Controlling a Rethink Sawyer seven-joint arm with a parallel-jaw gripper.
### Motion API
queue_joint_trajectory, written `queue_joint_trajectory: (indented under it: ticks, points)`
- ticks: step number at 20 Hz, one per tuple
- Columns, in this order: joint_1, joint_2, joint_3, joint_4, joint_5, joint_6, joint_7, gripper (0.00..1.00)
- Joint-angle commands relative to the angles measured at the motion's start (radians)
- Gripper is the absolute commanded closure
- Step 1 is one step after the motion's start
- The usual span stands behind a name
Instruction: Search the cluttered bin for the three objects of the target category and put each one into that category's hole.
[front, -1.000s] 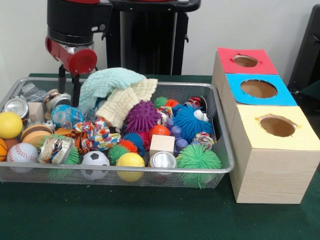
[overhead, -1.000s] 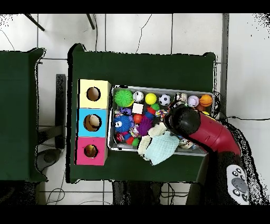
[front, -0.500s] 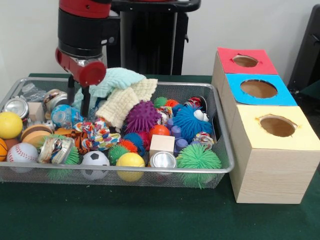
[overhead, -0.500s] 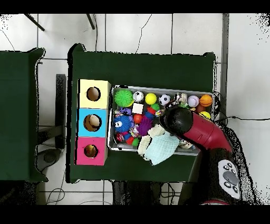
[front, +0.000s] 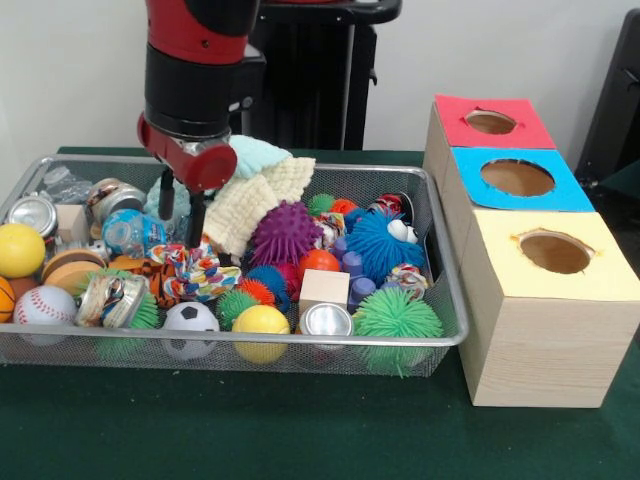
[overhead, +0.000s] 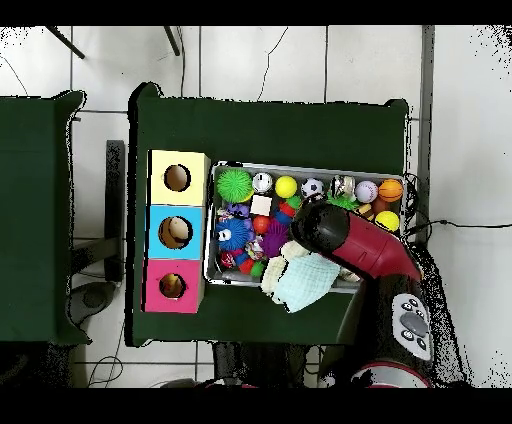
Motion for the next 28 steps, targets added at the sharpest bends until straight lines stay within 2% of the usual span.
queue_joint_trajectory:
  ticks: [1, 4, 12, 15, 17, 19, 21, 22, 23, 26, 28]
  points:
    - [0.007, 0.103, 0.028, -0.008, 0.05, 0.014, 0.202, 0.0]
    - [-0.009, 0.11, 0.043, -0.02, 0.045, 0.039, 0.159, 0.0]
    - [-0.028, 0.132, 0.054, -0.06, 0.054, 0.095, 0.13, 0.0]
    - [-0.066, 0.135, 0.082, -0.073, 0.023, 0.082, 0.059, 0.0]
    - [-0.113, 0.137, 0.124, -0.09, -0.025, 0.039, -0.034, 0.0]
    - [-0.188, 0.138, 0.207, -0.106, -0.127, -0.101, -0.164, 0.0]
    - [-0.262, 0.135, 0.301, -0.111, -0.229, -0.169, -0.266, 0.0]
    - [-0.288, 0.131, 0.336, -0.112, -0.268, -0.163, -0.303, 0.0]
    - [-0.309, 0.126, 0.367, -0.109, -0.297, -0.16, -0.313, 0.0]
    - [-0.315, 0.105, 0.384, -0.126, -0.37, -0.095, -0.307, 0.0]
    - [-0.313, 0.112, 0.386, -0.157, -0.422, -0.085, -0.288, 0.0]
